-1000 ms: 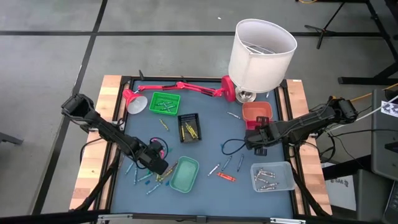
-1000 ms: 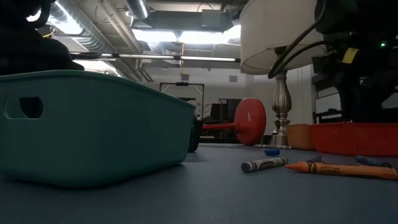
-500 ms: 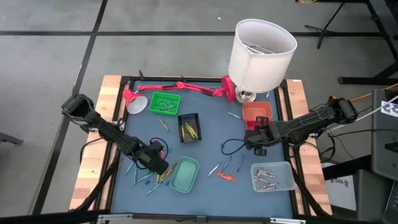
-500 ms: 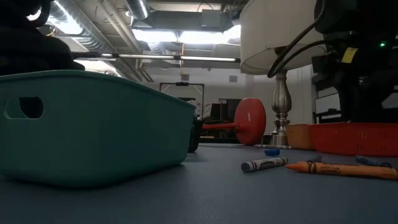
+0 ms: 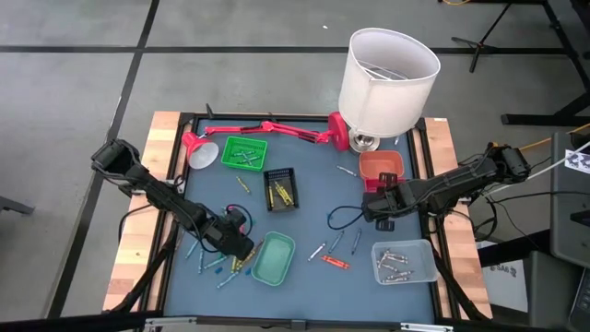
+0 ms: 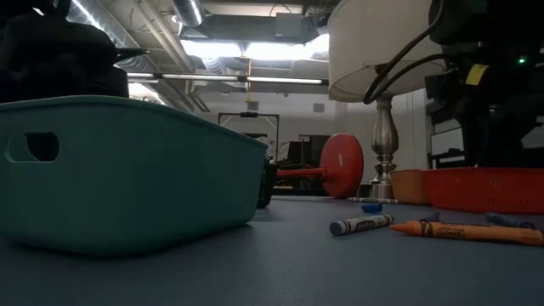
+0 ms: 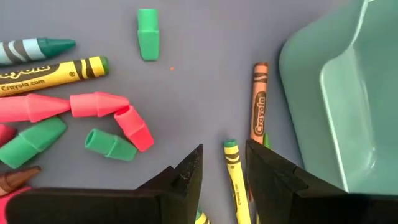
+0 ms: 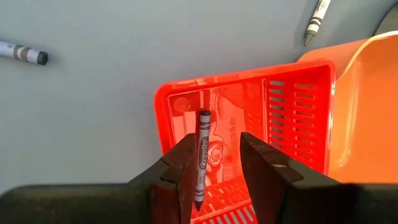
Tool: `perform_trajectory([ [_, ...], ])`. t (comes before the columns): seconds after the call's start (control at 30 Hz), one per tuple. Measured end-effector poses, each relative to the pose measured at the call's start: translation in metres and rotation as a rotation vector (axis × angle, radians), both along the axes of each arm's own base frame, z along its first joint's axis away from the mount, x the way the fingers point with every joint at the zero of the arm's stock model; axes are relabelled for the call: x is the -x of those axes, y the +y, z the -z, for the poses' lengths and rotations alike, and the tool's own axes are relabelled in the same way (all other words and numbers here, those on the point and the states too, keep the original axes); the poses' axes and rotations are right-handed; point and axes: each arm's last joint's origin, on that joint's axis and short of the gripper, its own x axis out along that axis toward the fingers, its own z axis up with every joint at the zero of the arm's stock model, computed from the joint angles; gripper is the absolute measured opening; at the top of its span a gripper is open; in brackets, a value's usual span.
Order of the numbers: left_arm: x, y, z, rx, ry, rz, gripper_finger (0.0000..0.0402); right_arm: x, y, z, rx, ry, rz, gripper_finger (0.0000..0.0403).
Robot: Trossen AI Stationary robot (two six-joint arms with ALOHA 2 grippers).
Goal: Sort crayons
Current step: Put the green crayon into the black bin
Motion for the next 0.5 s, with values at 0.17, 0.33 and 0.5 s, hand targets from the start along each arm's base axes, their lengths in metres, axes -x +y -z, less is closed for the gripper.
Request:
perform_trajectory([
  [0.17,-0.002,-0.003,0.003,0.005,-0.012,0.004,0.0105,0.000,0.000,0.000,0.000,0.000,0.000,0.0122],
  [0.33,-0.006,-0.011,0.017,-0.002,-0.002,0.026,0.0105,0.000,0.000,0.000,0.000,-0.002,0.000,0.0122],
  [0.5,-0.006,-0.013,0.023,-0.019,0.019,0.028,0.0105,-0.001,0.000,0.000,-0.001,-0.004,-0.007,0.0122],
])
